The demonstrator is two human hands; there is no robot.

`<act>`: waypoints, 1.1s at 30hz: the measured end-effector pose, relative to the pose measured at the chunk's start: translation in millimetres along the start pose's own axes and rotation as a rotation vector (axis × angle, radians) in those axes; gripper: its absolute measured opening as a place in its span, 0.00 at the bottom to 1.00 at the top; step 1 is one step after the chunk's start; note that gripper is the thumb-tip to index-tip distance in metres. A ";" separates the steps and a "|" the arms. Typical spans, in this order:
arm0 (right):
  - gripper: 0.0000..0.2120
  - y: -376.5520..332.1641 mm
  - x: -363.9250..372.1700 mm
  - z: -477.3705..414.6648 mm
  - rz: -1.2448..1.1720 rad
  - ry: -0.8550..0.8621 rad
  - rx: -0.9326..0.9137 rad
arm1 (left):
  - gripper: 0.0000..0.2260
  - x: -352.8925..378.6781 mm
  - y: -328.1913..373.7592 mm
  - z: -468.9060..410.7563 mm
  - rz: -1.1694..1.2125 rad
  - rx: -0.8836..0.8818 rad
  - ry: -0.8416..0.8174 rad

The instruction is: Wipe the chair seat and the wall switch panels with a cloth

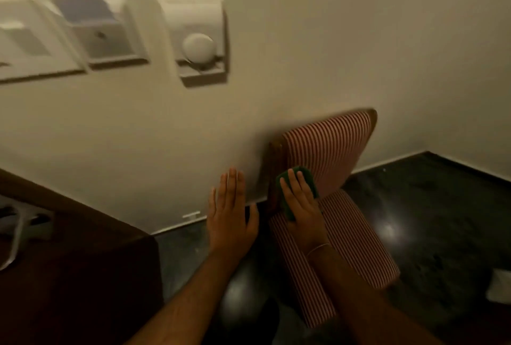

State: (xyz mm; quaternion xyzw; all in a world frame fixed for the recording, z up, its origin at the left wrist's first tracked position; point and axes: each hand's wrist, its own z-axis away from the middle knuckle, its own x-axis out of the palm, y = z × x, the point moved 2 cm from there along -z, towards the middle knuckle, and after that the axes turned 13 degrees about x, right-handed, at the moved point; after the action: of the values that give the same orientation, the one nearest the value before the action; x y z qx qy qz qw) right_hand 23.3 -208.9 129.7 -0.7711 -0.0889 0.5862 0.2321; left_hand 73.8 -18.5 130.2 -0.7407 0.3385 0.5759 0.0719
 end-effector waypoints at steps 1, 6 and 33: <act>0.32 20.5 4.0 7.8 0.020 -0.038 0.019 | 0.36 18.5 10.2 3.3 -0.001 -0.015 -0.049; 0.32 112.4 44.3 39.0 0.111 -0.239 0.056 | 0.36 107.2 34.6 42.4 0.008 -0.092 -0.212; 0.43 259.0 240.9 36.0 0.245 -0.796 0.096 | 0.36 258.3 4.6 123.4 -0.153 -0.166 -0.443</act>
State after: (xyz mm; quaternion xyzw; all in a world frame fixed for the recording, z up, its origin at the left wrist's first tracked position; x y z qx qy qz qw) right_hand 25.8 -328.1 -205.3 -0.4776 -0.0516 0.8652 0.1440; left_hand -0.4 -68.8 -141.7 -0.6233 0.2089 0.7429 0.1264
